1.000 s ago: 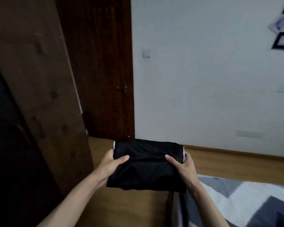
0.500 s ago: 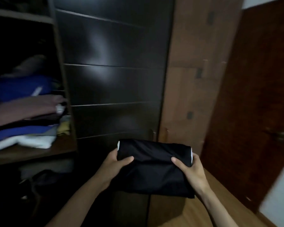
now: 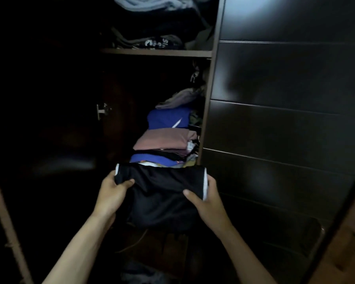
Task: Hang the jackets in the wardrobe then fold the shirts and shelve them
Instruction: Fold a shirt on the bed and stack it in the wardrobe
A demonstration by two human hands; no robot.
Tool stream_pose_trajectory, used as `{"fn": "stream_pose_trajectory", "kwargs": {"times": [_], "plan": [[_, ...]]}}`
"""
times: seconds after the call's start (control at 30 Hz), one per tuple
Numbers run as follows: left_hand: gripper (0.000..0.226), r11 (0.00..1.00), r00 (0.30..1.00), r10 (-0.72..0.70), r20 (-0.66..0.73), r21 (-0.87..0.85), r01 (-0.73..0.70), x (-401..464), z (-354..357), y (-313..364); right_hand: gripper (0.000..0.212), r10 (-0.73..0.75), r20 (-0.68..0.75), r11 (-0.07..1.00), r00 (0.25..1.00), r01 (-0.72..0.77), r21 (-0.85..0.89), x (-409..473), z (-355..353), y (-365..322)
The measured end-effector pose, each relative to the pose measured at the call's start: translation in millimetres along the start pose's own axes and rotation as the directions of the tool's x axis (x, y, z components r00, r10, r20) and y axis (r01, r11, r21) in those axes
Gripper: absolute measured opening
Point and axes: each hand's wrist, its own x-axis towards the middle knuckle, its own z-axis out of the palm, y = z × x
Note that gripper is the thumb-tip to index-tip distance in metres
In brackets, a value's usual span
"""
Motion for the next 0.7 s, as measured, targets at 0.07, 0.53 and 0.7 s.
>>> {"fn": "stream_pose_trajectory", "kwargs": {"times": [0.07,0.53,0.7], "plan": [[0.02,0.999,0.997,0.009,-0.08,0.036,-0.006,35.1,-2.6,1.7,0.067,-0.048,0.038,0.998,0.998,0.049,-0.039,36.3,25.0,-11.6],[0.062,0.583,0.965,0.261,0.023,0.793,-0.177,353.6,110.2,64.1,0.078,-0.062,-0.171,0.523,0.983,-0.114,-0.845,356.5,80.3,-72.6],[0.049,0.415,0.878,0.182,0.442,0.775,-0.476,348.3,130.6,-3.7,0.054,-0.025,0.074,0.428,0.997,0.078,-0.9,359.0,112.3,-14.3]]}}
